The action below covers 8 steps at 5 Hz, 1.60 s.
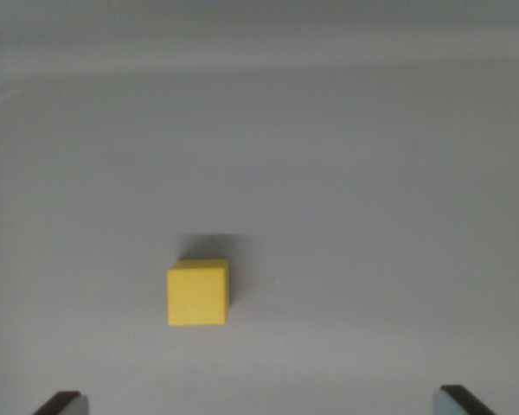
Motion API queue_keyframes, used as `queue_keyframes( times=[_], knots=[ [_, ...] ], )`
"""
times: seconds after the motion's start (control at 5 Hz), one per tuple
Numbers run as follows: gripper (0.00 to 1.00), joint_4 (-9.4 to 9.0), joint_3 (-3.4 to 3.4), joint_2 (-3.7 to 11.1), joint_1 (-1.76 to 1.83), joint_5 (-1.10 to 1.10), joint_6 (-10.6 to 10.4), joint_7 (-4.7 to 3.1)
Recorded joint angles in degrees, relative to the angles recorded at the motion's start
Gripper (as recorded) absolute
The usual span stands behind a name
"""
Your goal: Pick yellow cube
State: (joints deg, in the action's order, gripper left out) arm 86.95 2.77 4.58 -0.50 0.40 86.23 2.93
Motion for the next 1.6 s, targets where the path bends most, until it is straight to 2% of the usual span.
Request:
queue_keyframes(
  times=[0.2,0.4,0.6,0.8,1.0,1.2,1.4,1.6],
  knots=[
    [0.00,-1.26,0.09,0.58,0.14,-0.02,-1.80,0.12],
    [0.00,-1.26,0.09,0.58,0.14,-0.02,-1.80,0.12],
    [0.00,-2.71,0.19,1.24,0.31,-0.04,-3.88,0.27],
    [0.00,-2.71,0.19,1.24,0.31,-0.04,-3.88,0.27],
    [0.00,-4.28,0.30,1.96,0.49,-0.07,-6.12,0.43],
    [0.00,-4.28,0.30,1.96,0.49,-0.07,-6.12,0.43],
    [0.00,-5.88,0.41,2.70,0.67,-0.10,-8.41,0.58],
    [0.00,-5.88,0.41,2.70,0.67,-0.10,-8.41,0.58]
  ],
)
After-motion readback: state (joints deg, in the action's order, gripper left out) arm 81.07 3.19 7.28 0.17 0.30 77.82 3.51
